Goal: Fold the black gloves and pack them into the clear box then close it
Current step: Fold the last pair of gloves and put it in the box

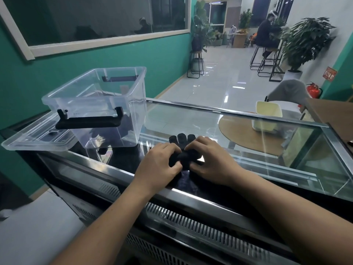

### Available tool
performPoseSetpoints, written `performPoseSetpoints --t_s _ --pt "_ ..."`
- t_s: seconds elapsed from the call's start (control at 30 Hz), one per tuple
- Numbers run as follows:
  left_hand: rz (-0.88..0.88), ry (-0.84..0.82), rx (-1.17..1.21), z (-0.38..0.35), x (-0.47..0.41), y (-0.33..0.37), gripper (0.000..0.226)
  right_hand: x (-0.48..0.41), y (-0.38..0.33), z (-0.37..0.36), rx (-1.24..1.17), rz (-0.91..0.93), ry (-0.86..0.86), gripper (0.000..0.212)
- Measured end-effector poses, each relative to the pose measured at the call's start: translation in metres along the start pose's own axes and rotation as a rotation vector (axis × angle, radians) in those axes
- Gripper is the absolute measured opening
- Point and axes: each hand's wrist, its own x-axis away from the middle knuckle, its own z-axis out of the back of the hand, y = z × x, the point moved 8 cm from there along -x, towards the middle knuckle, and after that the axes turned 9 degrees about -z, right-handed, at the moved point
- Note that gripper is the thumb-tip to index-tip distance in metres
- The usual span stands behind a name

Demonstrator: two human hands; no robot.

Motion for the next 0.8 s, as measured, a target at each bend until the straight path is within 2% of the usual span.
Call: performPoseSetpoints --t_s 0.1,0.23,0.33,0.43,0.63,0.8 --pt "0.051 0.012 0.045 0.003 0.000 -0.005 0.009 -0.002 0.009 0.006 -0.097 -0.056 0.040 0.022" --pt "0.110 0.022 0.105 0.005 0.000 -0.010 0.011 -0.001 0.021 0.010 -0.264 -0.202 0.033 0.030" --pt "0.148 0.029 0.191 0.006 -0.001 -0.013 0.012 -0.002 0.027 0.011 -0.338 -0.288 0.021 0.026" --pt "0.171 0.031 0.251 0.006 -0.001 -0.015 0.016 -0.002 0.029 0.012 -0.353 -0.330 0.031 0.022" --pt "0.180 0.020 0.206 0.000 -0.002 -0.024 0.021 -0.003 0.037 0.012 -0.320 -0.388 0.084 0.023" --pt "0.111 0.026 0.084 -0.002 -0.002 -0.020 0.030 -0.005 0.040 0.013 -0.223 -0.318 0.152 0.020"
